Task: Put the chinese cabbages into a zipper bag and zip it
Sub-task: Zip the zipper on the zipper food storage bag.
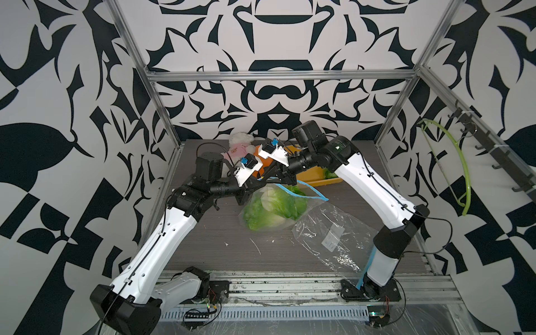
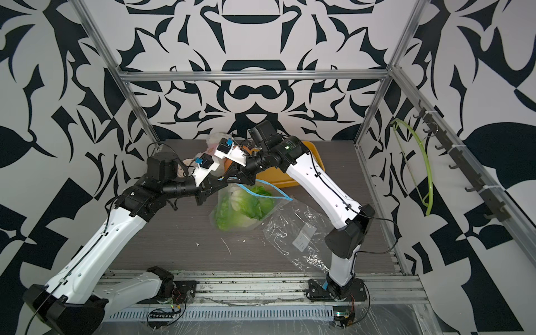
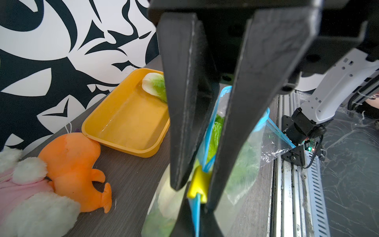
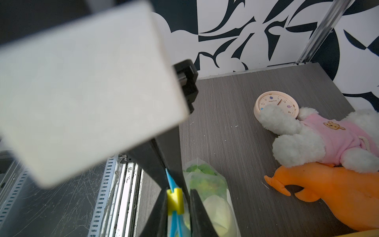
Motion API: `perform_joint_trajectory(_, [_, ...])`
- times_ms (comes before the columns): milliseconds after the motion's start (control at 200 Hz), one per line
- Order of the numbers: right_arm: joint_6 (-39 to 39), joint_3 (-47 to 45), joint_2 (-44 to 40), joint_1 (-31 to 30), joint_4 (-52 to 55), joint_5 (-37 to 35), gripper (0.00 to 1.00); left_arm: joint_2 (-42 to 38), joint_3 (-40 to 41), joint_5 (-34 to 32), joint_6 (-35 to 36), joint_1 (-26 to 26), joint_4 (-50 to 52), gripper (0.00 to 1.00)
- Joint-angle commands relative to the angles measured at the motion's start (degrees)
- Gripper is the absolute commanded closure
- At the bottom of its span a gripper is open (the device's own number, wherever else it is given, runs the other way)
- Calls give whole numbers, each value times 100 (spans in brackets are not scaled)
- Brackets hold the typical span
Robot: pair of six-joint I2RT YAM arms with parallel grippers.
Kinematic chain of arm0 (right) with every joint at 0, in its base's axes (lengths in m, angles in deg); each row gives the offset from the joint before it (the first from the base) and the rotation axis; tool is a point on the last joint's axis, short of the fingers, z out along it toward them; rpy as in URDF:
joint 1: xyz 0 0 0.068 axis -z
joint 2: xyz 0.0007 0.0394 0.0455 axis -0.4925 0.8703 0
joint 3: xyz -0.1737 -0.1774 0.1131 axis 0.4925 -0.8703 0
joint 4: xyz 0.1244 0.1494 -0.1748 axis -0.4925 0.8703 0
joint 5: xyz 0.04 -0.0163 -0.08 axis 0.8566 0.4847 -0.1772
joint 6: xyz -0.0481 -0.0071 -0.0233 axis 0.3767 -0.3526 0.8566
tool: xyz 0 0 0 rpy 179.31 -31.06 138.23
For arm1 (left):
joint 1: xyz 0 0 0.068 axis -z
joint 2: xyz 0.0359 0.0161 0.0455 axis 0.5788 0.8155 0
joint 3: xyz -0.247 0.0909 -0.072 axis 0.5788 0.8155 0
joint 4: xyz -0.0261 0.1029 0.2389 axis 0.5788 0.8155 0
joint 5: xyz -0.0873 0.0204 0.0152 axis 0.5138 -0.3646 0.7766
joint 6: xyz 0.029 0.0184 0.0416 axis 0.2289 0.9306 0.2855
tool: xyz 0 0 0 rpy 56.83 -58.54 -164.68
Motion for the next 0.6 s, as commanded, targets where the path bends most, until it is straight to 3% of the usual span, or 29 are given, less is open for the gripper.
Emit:
perform_joint_trajectory(0, [-50, 15, -305, 24, -300, 160, 82, -52, -198, 217, -38, 4, -113, 100])
perform_joint_trajectory(170, [-73, -4, -298, 28, -313, 184, 92, -62, -205, 211, -52, 3, -84, 100])
perform_joint_trajectory(435, [-194, -262, -419, 94, -511, 169, 95, -134, -113, 170, -242, 4, -164, 100])
perform_joint_trajectory(500, [-237, -328, -445, 103, -595, 172, 95, -177, -62, 163, -334, 3, -168, 82])
perform_joint_trajectory(595, [-306, -425, -471, 116, -719, 208, 96, -297, 120, 156, -458, 3, -254, 70])
